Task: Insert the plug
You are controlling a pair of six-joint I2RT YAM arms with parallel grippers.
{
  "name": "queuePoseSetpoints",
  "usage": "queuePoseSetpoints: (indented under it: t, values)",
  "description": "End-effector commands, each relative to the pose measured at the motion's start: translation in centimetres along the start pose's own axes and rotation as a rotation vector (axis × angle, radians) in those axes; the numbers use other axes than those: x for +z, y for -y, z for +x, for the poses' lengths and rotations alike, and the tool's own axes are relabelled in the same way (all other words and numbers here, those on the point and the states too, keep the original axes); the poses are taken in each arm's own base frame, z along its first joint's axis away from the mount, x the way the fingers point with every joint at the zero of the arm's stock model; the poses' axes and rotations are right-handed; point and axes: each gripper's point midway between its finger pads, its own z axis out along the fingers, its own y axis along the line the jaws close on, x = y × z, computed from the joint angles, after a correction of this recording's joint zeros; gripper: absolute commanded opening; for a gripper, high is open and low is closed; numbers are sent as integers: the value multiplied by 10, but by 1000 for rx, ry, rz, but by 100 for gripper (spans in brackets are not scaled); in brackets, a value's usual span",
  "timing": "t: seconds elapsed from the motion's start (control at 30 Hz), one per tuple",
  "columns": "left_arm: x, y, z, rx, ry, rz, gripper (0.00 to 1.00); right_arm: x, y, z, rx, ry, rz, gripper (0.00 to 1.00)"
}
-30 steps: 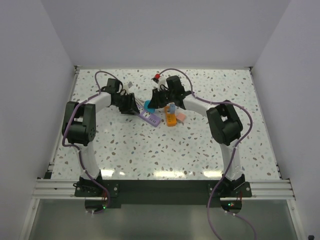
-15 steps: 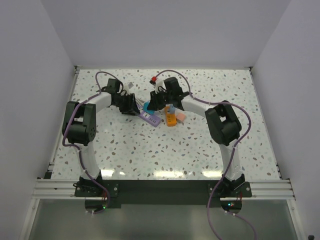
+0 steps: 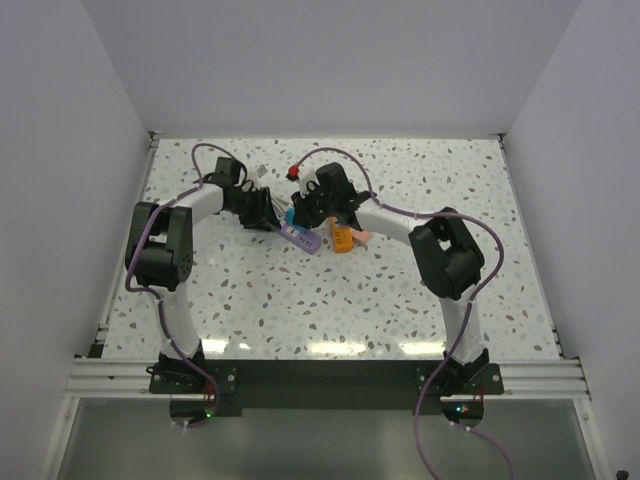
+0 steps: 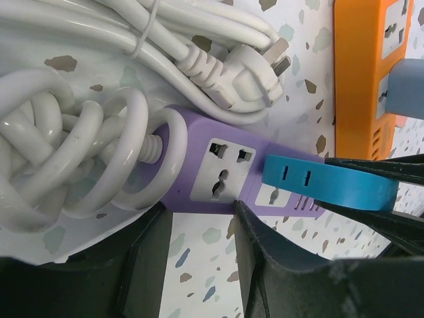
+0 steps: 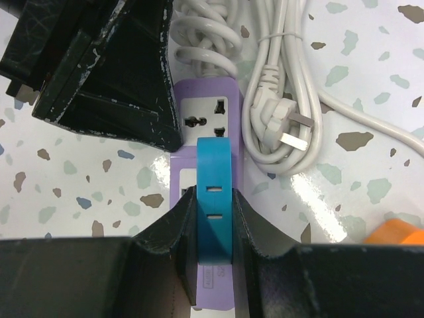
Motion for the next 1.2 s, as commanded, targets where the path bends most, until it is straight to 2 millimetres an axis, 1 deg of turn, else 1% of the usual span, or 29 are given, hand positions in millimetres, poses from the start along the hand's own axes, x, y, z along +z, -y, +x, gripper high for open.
queuePoseSetpoints:
  t: [0.0,0.03,0.23,0.33,0.4,0.43,0.47,0.53,0.57,0.6,0.67,0.7,0.77,0.8,0.83,0.87,0.9,0.93,0.97,1.0,1.03,1.07,1.1,1.17]
  values:
    - [8,2,-1,32,-6,2,46,-12,3,52,12,-164,58,0]
    - [7,3,-1,32,-7,5,46,-13,4,59,15,-179,70,0]
    - [8,3,-1,33,-9,8,45,-17,12,72,-4,-209,132,0]
    - [7,4,-3,34,-4,9,45,-18,9,78,-18,-227,140,0]
    - [7,5,-4,32,-3,11,47,-19,9,82,-8,-231,144,0]
    - [6,6,-4,29,-2,9,50,-19,9,84,-1,-237,146,0]
    - [4,7,-7,32,3,10,57,-20,8,82,12,-235,146,0]
    - [-1,11,-11,34,12,8,68,-19,7,74,28,-220,147,0]
    - [-5,12,-17,39,28,0,79,-19,7,71,35,-218,148,0]
    - [-8,14,-20,39,34,-4,82,-18,8,63,51,-200,157,0]
    - [-21,21,-29,53,63,-10,88,-16,9,54,56,-182,164,0]
    - [-29,25,-32,59,78,-11,89,-15,10,44,82,-158,177,0]
    - [-37,27,-34,59,96,-16,90,-13,13,38,91,-145,188,0]
    - [-41,28,-35,59,103,-20,91,-12,14,30,96,-128,195,0]
    - [-48,29,-36,61,117,-27,91,-9,16,30,99,-131,208,0]
    - [-50,25,-33,52,116,-39,91,-8,17,26,107,-118,213,0]
    - [-57,26,-32,46,126,-46,91,-7,18,21,107,-107,218,0]
    - [-59,24,-30,40,128,-57,91,-6,19,19,108,-102,224,0]
    - [-61,17,-26,26,126,-80,91,-3,20,19,110,-102,228,0]
    - [-64,14,-25,17,131,-94,91,-2,18,14,106,-92,229,0]
    - [-71,14,-25,13,144,-103,91,0,18,12,104,-87,231,0]
    - [-75,9,-24,2,150,-120,91,3,19,12,100,-85,233,0]
    - [-79,8,-25,-2,159,-126,91,5,15,6,94,-75,228,0]
    - [-90,8,-30,-5,188,-135,91,8,13,5,94,-73,217,0]
